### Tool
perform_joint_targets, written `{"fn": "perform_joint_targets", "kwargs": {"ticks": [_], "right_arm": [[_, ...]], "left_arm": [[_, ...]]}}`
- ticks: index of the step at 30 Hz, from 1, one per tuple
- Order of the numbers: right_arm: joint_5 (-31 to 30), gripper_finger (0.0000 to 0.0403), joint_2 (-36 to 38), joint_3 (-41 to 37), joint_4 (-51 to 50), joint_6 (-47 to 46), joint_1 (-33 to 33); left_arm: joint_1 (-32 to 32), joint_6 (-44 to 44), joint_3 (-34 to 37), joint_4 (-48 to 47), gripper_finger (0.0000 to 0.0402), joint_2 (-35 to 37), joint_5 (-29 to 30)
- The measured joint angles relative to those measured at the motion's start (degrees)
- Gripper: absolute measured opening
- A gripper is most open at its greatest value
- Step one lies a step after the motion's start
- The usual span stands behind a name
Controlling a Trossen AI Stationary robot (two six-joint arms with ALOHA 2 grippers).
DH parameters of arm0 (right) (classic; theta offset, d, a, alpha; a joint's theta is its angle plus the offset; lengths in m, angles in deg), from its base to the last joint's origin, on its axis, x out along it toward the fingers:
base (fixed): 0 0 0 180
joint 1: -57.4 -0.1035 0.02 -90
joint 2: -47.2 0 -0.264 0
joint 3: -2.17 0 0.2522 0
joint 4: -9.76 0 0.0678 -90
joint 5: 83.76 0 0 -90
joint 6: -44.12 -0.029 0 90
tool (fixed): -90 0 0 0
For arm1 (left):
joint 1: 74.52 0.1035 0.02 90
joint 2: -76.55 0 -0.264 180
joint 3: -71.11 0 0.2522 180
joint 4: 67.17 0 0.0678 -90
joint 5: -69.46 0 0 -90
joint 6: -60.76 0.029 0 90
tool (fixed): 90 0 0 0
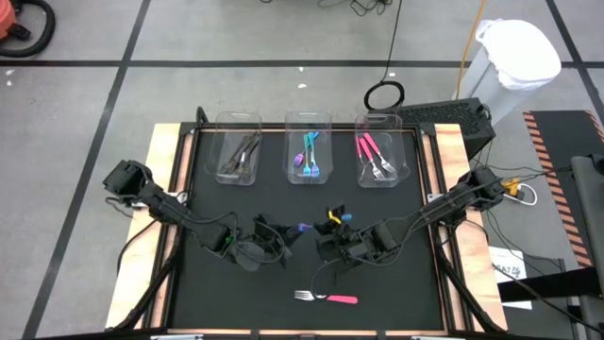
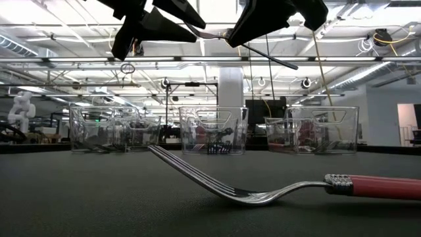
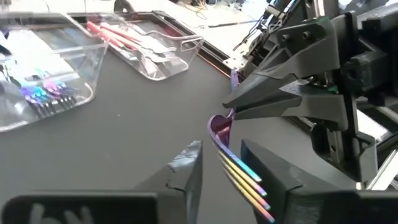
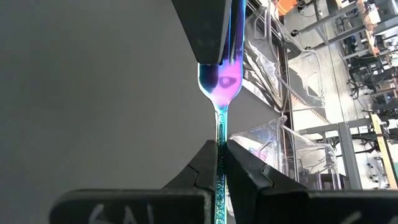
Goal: Sort silverware by color (type)
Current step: Put the blue fork into the middle transparent bin
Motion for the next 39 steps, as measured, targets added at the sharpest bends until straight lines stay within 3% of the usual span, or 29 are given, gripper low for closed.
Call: {"fn": "perform_joint_targets", "kwargs": {"ticks": [11, 25, 39], "right_arm": [[0.1, 0.0034, 0.0, 0.0, 0.3, -0.6, 0.0], [0.1, 0.0047, 0.0, 0.0, 0.4, -1.9, 0.0], [-0.4, 0.0187, 1.7, -0.1, -0.1, -6.6, -0.1]], "left_arm": [[0.1, 2.7, 0.1, -0.5, 0.001, 0.0, 1.5], [0.1, 5.3, 0.1, 0.0, 0.0005, 0.0, 0.8], [-0.5, 12.1, 0.1, 3.4, 0.0004, 0.0, 0.6]]}}
